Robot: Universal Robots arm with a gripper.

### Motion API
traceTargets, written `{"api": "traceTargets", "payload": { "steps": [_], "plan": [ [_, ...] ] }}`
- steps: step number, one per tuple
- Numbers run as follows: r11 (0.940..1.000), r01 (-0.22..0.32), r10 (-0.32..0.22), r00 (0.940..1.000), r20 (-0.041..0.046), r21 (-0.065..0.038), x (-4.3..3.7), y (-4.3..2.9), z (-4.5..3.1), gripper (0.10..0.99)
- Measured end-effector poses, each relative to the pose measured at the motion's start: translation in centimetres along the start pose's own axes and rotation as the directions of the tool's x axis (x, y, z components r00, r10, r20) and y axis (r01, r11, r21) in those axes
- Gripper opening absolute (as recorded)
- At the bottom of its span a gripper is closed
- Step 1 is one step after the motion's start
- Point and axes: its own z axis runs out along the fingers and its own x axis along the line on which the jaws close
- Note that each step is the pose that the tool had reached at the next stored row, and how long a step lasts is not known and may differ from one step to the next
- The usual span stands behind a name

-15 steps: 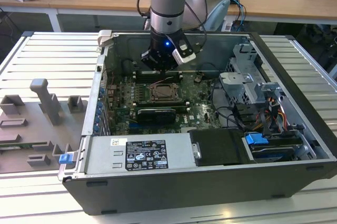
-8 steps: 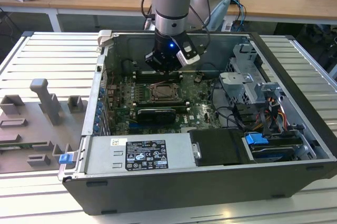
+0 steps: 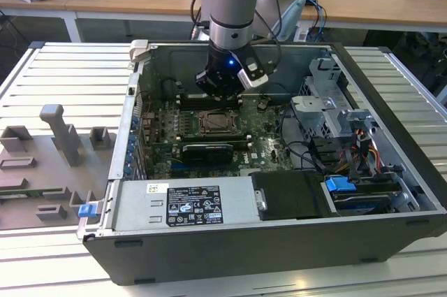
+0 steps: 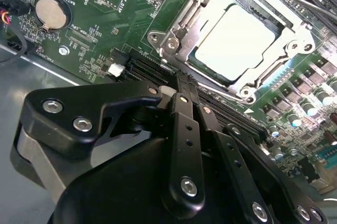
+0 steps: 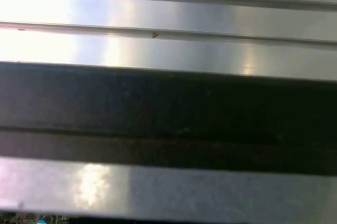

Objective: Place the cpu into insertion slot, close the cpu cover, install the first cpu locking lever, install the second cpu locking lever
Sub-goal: 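Install the first cpu locking lever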

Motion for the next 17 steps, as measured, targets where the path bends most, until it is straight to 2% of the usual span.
{"api": "traceTargets", "payload": {
  "steps": [6, 9, 17],
  "plan": [
    [0.9996, 0.000, 0.000, 1.0000, -0.0017, 0.028, -0.10, -0.04, 0.38, 0.106],
    [0.9993, 0.000, 0.000, 1.0000, -0.0023, 0.037, -0.12, -0.06, 0.59, 0.106],
    [0.9994, 0.000, 0.000, 1.0000, -0.0021, 0.036, -0.16, -0.06, 0.85, 0.106]
  ]
}}
